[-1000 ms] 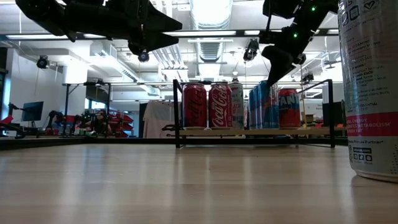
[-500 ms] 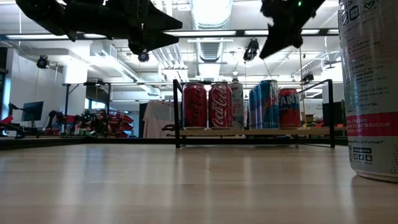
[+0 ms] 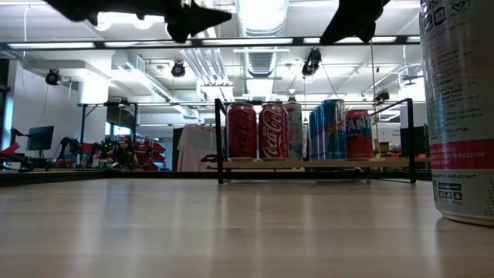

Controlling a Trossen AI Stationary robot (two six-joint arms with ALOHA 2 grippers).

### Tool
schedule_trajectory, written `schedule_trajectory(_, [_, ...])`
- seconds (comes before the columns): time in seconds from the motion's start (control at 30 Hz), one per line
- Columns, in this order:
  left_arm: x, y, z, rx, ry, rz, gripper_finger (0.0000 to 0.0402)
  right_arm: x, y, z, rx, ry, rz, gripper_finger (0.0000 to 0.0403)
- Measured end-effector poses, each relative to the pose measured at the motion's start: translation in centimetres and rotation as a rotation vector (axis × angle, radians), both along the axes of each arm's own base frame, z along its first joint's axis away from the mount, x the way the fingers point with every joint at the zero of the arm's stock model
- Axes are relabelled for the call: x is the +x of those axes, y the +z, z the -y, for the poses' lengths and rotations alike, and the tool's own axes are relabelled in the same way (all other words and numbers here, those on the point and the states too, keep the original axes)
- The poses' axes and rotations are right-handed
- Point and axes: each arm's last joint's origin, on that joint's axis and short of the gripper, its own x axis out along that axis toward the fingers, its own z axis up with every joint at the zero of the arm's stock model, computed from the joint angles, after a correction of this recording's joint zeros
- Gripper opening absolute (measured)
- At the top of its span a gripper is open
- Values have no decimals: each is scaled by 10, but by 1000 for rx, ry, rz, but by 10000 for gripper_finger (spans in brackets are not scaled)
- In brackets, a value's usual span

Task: Place canned beverage on shelf
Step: Put the red soda can on the shelf

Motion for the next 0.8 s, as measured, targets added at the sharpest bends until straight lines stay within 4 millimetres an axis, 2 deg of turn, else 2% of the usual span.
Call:
schedule_trajectory(0.17, [6,18,12,8,-32,-45,331,0,0,-15,5,57,9,12])
schedule_trajectory(0.4, [10,45,26,-2,26,-198,331,-1,0,-30,4,122,9,12])
schedule_trajectory(0.57, [11,61,34,-25,17,-313,331,-1,0,-34,-3,144,5,12])
schedule_trajectory(0.8, [3,69,37,-134,52,-528,331,-1,0,-33,-17,155,-3,12])
